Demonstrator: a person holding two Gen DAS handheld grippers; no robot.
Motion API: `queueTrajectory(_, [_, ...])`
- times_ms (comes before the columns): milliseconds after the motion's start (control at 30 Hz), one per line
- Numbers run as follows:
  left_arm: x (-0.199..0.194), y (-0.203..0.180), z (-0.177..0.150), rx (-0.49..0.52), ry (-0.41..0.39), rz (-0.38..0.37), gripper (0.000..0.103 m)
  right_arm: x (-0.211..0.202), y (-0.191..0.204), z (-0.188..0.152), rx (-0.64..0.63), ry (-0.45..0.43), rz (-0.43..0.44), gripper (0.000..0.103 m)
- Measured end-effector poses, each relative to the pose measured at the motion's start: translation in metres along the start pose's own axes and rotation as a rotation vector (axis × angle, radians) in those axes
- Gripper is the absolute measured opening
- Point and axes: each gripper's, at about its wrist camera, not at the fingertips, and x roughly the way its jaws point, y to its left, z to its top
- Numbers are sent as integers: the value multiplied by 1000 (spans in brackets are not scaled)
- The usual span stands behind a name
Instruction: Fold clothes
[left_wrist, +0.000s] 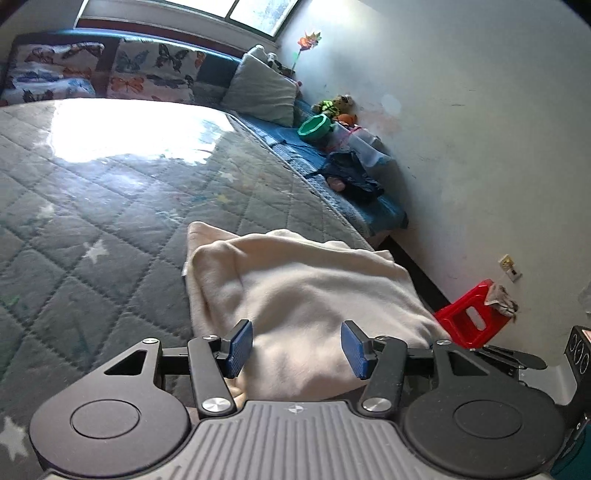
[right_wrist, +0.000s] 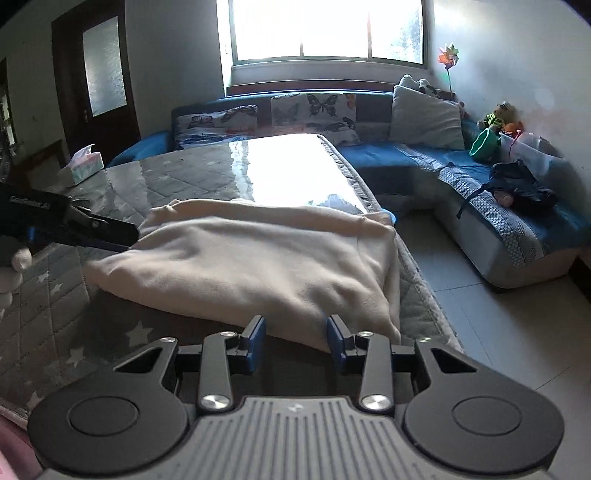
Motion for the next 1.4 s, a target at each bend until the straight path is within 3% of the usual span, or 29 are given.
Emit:
queueTrajectory(533, [11, 0, -10, -21, 8, 69, 56, 38, 2, 14, -90, -1, -44, 43])
queueTrajectory(667, [4, 0, -12, -39, 3, 72, 58, 39, 2, 17, -81, -8, -54, 54])
queueTrajectory(833, [-6, -5, -12, -26, -16, 107, 71, 35, 7, 16, -67, -29, -45, 64])
queueTrajectory(933, [-12, -3, -14, -33, -17, 113, 74, 32, 11, 17, -58, -41, -36, 77])
queueTrajectory(1400, [-38, 7, -24, -25, -64, 194, 101, 23, 37, 27, -63, -107, -45, 101])
